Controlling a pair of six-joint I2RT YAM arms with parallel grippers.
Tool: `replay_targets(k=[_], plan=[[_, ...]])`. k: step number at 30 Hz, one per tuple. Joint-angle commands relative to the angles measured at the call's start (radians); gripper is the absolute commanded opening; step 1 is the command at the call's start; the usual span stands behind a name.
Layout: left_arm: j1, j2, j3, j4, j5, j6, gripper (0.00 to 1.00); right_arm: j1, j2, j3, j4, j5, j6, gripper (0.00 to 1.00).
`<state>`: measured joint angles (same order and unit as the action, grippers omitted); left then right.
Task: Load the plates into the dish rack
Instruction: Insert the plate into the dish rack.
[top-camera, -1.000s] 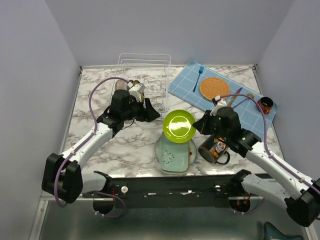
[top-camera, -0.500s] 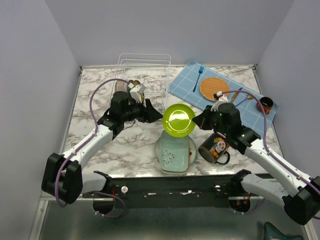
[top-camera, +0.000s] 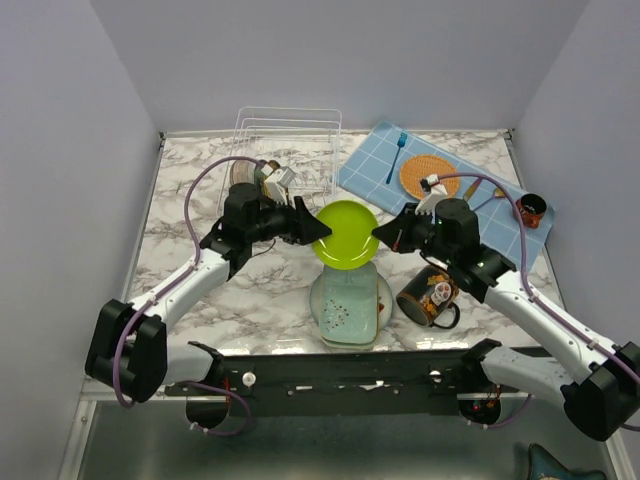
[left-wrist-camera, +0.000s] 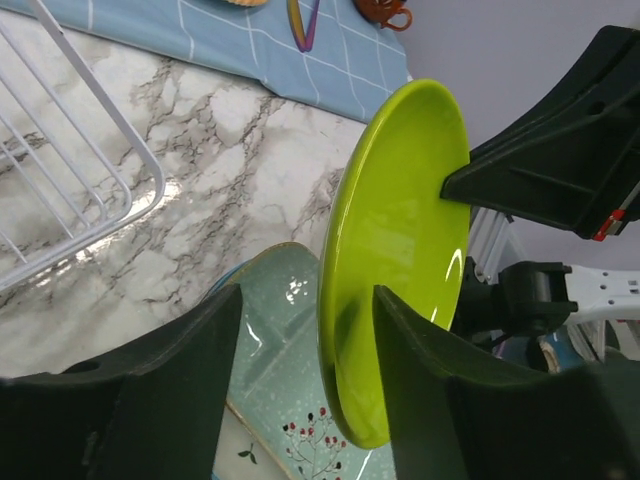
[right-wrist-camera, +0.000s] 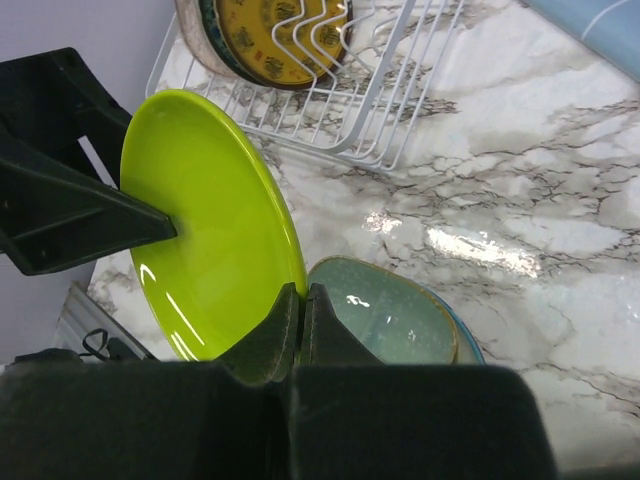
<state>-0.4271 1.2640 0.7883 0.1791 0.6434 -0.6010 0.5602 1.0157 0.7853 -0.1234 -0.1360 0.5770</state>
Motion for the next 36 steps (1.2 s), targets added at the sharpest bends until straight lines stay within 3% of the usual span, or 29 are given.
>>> replay_targets(k=[1,2,4,5,8,9,11,13,14,15,18,19,23,29,33,36], plan=[[-0.021,0.023,-0.015,0.086,0.061,-0.039,0.55,-0.01,0.021,0.034,0.093,-0.088,0.034,0.01],[-0.022,0.026,-0.012,0.092,0.065,-0.042,0.43,-0.011,0.026,0.032,0.096,-0.089,0.037,0.01],[-0.029,0.028,-0.014,0.099,0.068,-0.045,0.32,-0.01,0.029,0.032,0.1,-0.089,0.037,0.0],[-0.03,0.026,-0.014,0.099,0.07,-0.045,0.21,-0.009,0.029,0.029,0.1,-0.085,0.034,0.0],[-0.032,0.025,-0.014,0.099,0.068,-0.043,0.02,-0.011,0.024,0.031,0.093,-0.068,0.026,0.0],[-0.032,0.025,-0.014,0.097,0.065,-0.042,0.0,-0.011,0.018,0.028,0.087,-0.065,0.023,0.01],[-0.032,0.023,-0.014,0.092,0.065,-0.039,0.0,-0.011,0.014,0.028,0.08,-0.047,0.017,0.01],[-0.032,0.023,-0.011,0.086,0.064,-0.036,0.0,-0.011,0.006,0.035,0.054,-0.025,0.009,0.11],[-0.032,0.023,-0.001,0.08,0.061,-0.033,0.0,-0.011,0.001,0.04,0.039,0.011,0.0,0.22],[-0.032,0.023,0.003,0.071,0.058,-0.019,0.0,-0.011,-0.005,0.045,0.0,0.044,-0.002,0.48],[-0.032,0.026,0.035,0.024,0.035,0.016,0.0,-0.011,-0.055,0.049,-0.063,0.203,-0.014,0.78],[-0.032,0.029,0.046,-0.005,0.03,0.027,0.0,-0.011,-0.074,0.048,-0.077,0.241,-0.017,0.82],[-0.029,0.051,0.109,-0.052,-0.002,0.053,0.0,-0.011,-0.193,0.017,-0.102,0.4,-0.035,0.89],[-0.009,0.095,0.274,-0.141,-0.1,0.085,0.0,-0.011,-0.387,-0.044,-0.093,0.424,-0.068,0.9],[0.042,0.124,0.409,-0.243,-0.243,0.116,0.0,-0.01,-0.434,-0.057,-0.152,0.449,-0.054,0.9],[0.053,0.158,0.558,-0.404,-0.488,0.189,0.0,-0.011,-0.439,-0.061,-0.182,0.446,-0.046,0.9]])
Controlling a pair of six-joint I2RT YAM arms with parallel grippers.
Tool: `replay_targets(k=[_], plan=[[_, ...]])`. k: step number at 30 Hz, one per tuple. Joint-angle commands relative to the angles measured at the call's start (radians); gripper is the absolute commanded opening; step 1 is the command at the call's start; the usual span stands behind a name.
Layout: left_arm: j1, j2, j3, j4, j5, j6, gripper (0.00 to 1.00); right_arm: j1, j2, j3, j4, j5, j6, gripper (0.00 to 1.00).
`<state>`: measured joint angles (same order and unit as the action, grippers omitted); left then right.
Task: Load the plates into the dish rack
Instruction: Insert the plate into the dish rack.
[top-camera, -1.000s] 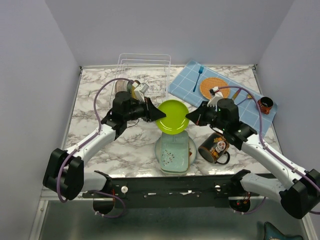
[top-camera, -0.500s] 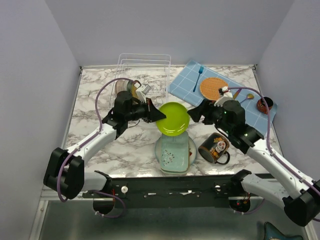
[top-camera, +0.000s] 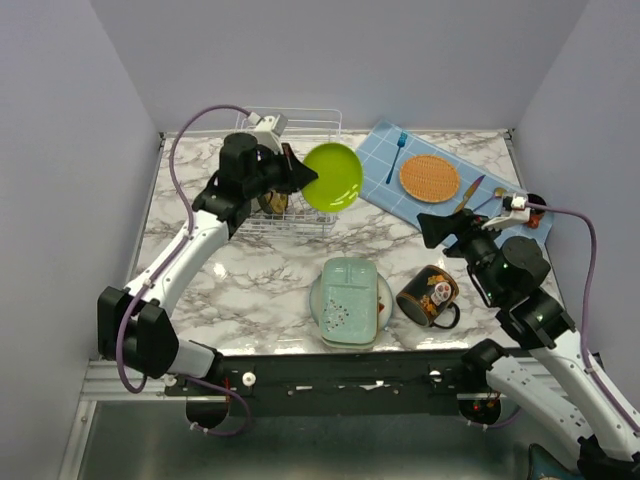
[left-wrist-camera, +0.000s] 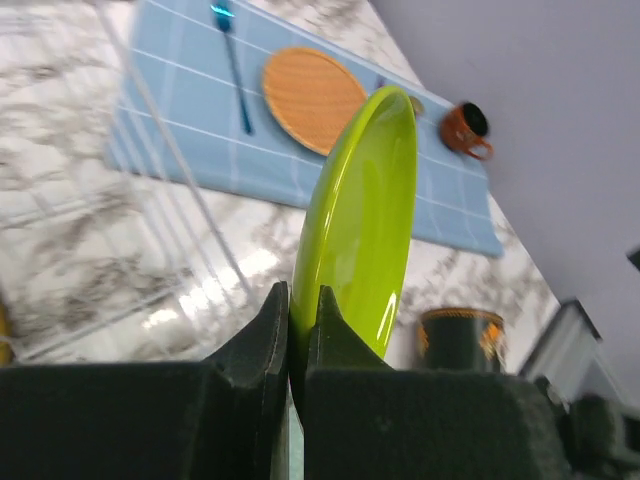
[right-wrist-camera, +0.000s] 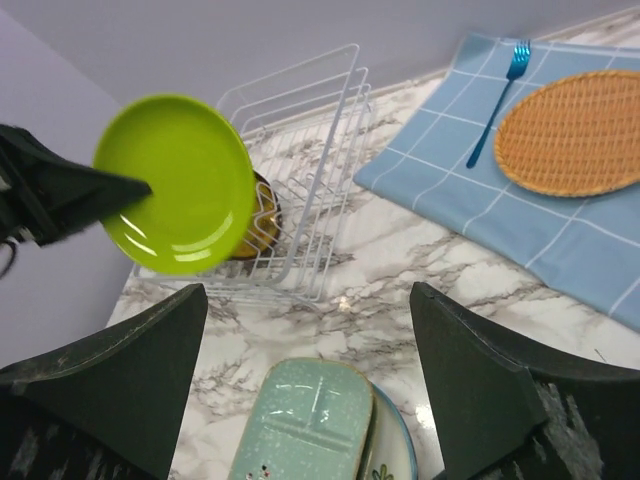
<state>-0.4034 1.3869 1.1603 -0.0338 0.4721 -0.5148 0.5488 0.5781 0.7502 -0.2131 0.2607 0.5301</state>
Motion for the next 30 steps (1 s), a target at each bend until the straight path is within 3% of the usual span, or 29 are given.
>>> replay_targets(k=[1,5,12,19,30], plan=[[0.029,0.046,0.223,-0.272,-0.439,0.119,0.0,0.0,-0.001,-0.034,-0.092,0.045,0.002,0.9],[0.029,0.109,0.369,-0.422,-0.691,0.193,0.0,0.002,0.002,-0.048,-0.112,0.023,0.014,0.9],[0.011,0.176,0.472,-0.538,-0.906,0.245,0.0,0.0,-0.007,-0.097,-0.147,-0.001,0.044,0.9],[-0.107,0.303,0.594,-0.639,-1.154,0.314,0.0,0.0,-0.023,-0.121,-0.16,-0.003,0.057,0.9],[-0.143,0.419,0.671,-0.69,-1.273,0.349,0.0,0.0,-0.038,-0.137,-0.177,0.006,0.061,0.9]])
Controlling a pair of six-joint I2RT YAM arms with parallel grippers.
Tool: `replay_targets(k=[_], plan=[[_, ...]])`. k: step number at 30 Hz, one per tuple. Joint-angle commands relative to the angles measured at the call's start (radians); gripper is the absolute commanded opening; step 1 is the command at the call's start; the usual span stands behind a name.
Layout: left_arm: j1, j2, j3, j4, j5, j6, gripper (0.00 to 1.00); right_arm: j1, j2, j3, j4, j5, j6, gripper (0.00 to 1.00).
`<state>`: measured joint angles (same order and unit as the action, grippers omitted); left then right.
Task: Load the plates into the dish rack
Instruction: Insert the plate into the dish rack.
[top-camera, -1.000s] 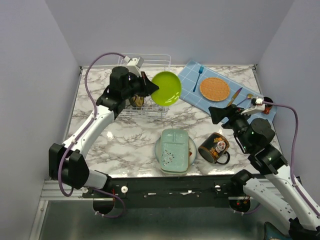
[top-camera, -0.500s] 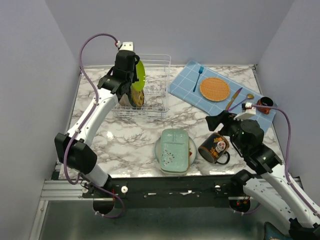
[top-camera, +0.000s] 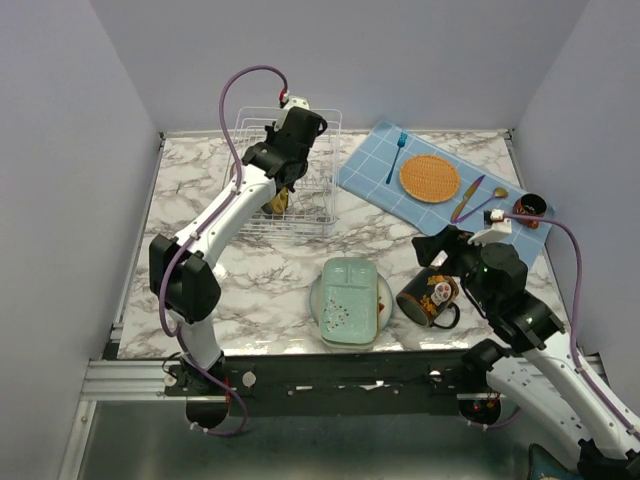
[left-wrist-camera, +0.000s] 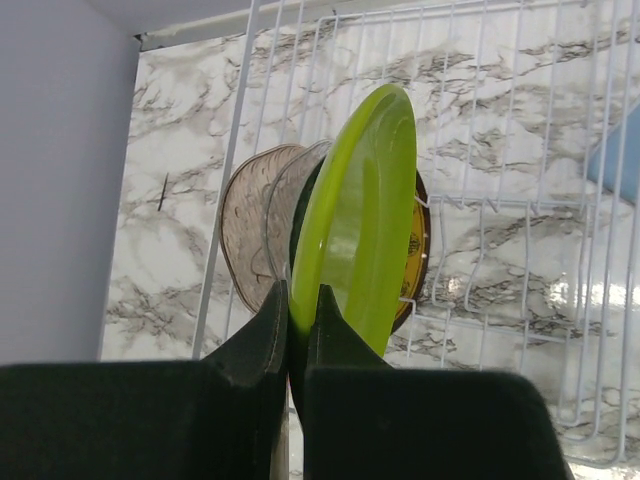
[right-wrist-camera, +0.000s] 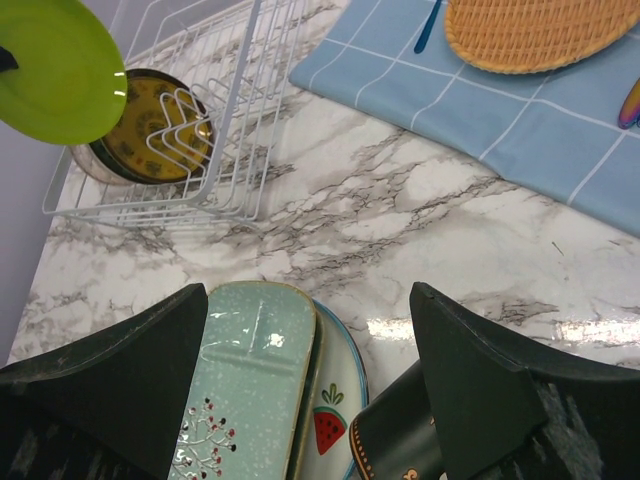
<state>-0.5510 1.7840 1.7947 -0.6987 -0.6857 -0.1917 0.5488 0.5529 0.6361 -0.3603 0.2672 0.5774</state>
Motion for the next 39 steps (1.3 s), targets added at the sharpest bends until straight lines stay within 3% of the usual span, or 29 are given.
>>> replay_targets(k=[1,39], plan=[[0.005,0.026,0.035,-0.022,-0.115,0.028,0.0,0.0,-0.015,-0.023,-0.029,0.001,0.012,0.9],[0.014,0.15,-0.046,0.047,0.009,-0.023,0.0,0.0,-0.065,-0.023,-0.103,0.05,0.001,0.9]])
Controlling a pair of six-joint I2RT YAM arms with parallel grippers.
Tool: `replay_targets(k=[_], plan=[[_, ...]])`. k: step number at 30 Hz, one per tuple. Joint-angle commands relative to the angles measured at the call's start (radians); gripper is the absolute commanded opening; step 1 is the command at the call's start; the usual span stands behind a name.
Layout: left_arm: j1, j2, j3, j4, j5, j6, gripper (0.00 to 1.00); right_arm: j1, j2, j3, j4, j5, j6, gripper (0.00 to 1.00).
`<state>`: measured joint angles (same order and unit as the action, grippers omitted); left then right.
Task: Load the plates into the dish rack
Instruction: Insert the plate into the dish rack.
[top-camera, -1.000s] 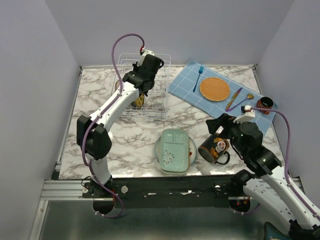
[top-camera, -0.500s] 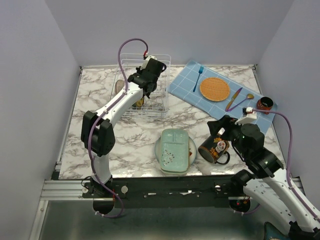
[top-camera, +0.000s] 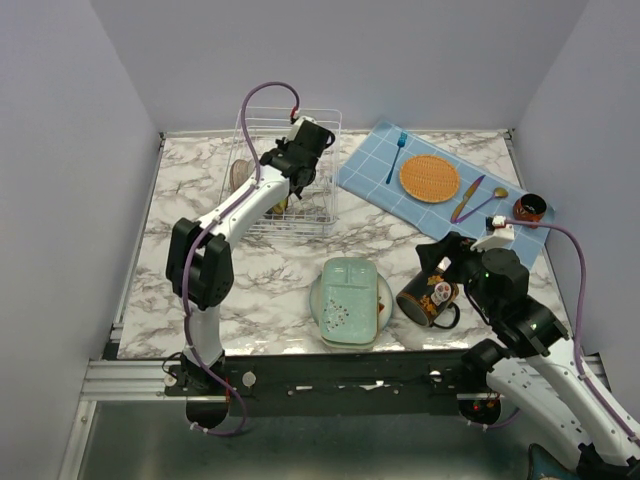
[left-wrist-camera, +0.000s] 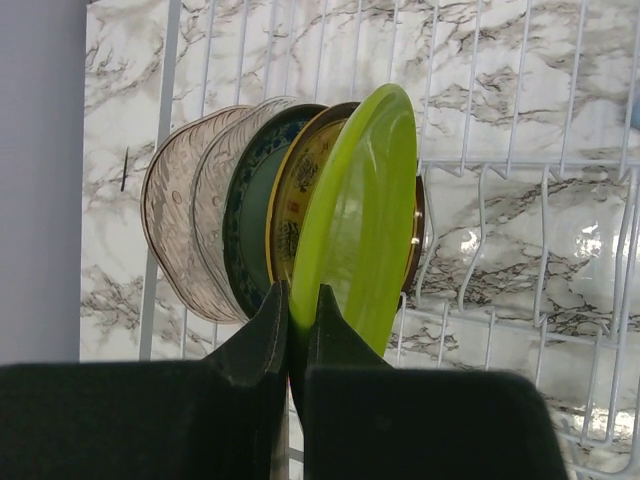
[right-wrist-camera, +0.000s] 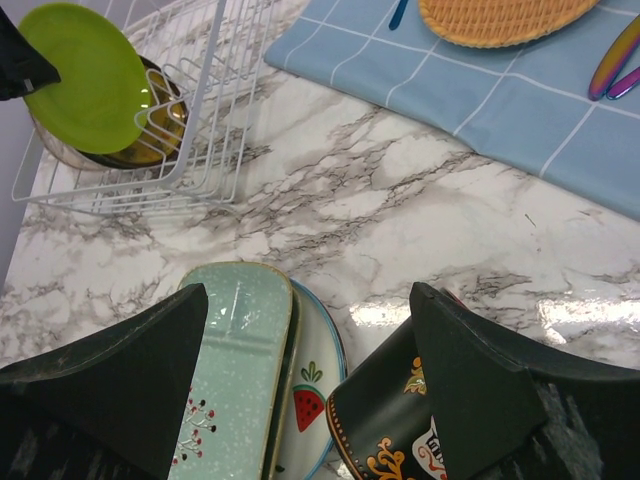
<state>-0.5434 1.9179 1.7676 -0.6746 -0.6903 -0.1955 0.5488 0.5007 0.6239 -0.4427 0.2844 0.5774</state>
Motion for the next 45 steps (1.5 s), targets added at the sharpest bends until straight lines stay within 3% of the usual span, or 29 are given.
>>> replay_targets(k=[1,45], plan=[[0.008,0.018,-0.02,0.026,0.017,-0.021,0.0,0.0,-0.011,-0.013,-0.021,0.033,0.001,0.9],[0.031,0.052,-0.105,0.063,0.098,-0.055,0.0,0.0,-0.007,-0.012,-0.027,0.042,-0.002,0.9]])
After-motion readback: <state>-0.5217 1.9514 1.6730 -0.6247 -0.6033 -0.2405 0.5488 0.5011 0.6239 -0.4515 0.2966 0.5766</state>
